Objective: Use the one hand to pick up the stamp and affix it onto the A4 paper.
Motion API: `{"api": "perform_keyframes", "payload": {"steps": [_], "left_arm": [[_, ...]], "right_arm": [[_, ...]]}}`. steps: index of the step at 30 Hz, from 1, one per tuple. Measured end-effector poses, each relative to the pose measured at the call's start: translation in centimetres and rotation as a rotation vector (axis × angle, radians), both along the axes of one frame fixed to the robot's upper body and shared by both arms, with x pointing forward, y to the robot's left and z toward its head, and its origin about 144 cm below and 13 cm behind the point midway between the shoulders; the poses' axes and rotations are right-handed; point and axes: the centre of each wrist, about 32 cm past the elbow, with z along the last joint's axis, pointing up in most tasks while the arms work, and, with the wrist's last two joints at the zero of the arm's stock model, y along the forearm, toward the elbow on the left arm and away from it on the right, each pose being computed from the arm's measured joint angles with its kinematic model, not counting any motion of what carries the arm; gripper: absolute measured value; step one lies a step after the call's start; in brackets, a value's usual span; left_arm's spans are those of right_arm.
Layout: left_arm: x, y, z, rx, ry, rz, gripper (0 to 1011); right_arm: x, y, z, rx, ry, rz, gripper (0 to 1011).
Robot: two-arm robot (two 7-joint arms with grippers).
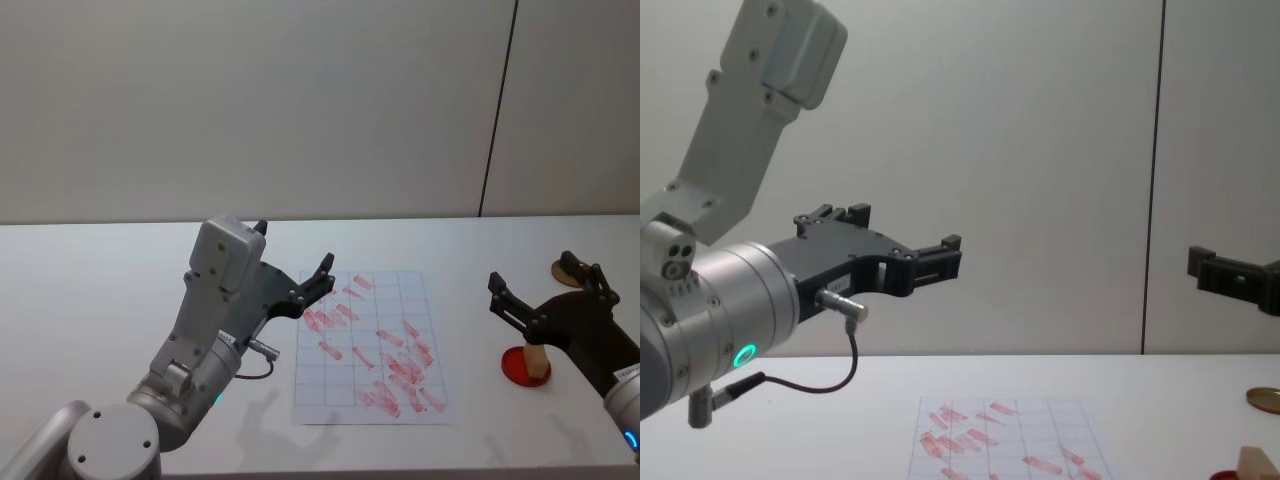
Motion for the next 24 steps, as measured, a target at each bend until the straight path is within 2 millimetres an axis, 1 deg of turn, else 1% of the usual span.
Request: {"api": "perform_keyframes", "payload": {"steps": [12, 24], "left_arm": [[0.0, 0.0, 0.0, 0.000, 0.000, 0.000, 993], [0.0, 0.0, 0.0, 0.000, 0.000, 0.000, 993]], "right_arm": [[0.7, 0.2, 0.1, -0.017, 0.015, -0.032, 1001], [1.8, 0.4, -0.3, -0.045, 0.105, -0.126, 1001]]}}
